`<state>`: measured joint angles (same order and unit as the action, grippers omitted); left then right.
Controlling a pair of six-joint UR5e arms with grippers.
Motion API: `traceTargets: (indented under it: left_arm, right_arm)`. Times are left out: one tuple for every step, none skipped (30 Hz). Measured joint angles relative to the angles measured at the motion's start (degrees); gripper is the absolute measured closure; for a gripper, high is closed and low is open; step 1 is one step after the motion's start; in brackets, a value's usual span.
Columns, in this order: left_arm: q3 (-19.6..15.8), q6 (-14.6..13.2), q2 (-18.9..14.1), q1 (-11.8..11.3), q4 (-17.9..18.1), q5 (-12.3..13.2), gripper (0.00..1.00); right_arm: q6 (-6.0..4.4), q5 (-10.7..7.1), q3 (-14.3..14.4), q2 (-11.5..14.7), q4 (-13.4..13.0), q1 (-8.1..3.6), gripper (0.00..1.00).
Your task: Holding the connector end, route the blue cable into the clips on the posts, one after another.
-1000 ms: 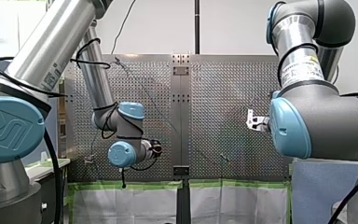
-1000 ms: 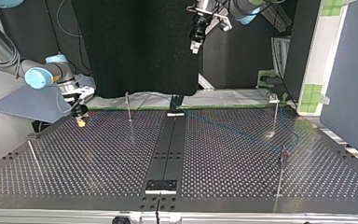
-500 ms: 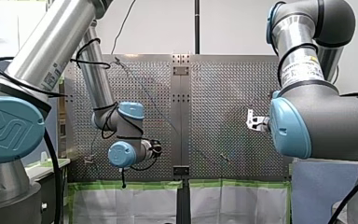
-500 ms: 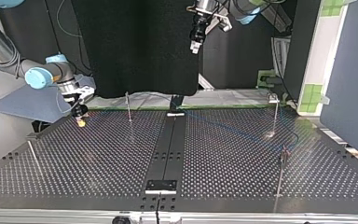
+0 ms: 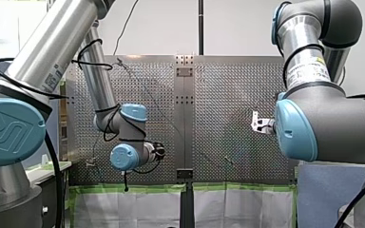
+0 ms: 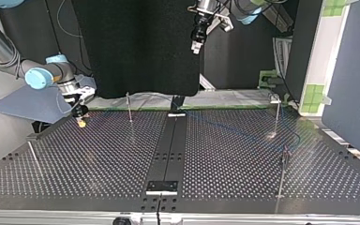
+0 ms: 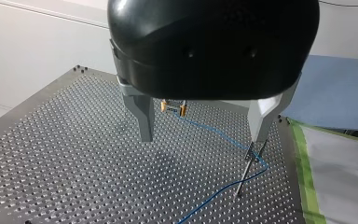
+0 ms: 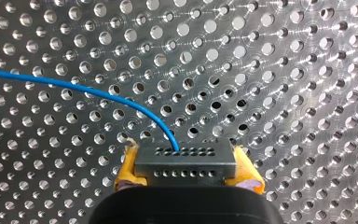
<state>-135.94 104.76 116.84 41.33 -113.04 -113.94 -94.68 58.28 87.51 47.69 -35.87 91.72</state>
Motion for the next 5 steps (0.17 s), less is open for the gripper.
traceTargets:
  left_arm:
    - [0.0,0.0,0.0,0.0,0.0,0.0,0.0]
    - [0.0,0.0,0.0,0.0,0.0,0.0,0.0]
    - [0.0,0.0,0.0,0.0,0.0,0.0,0.0]
    - [0.0,0.0,0.0,0.0,0.0,0.0,0.0]
    - [0.0,0.0,0.0,0.0,0.0,0.0,0.0]
  right_arm:
    - [0.0,0.0,0.0,0.0,0.0,0.0,1.0]
    - [0.0,0.0,0.0,0.0,0.0,0.0,1.0]
    - [0.0,0.0,0.0,0.0,0.0,0.0,1.0]
    - [0.0,0.0,0.0,0.0,0.0,0.0,1.0]
    - [0.0,0.0,0.0,0.0,0.0,0.0,1.0]
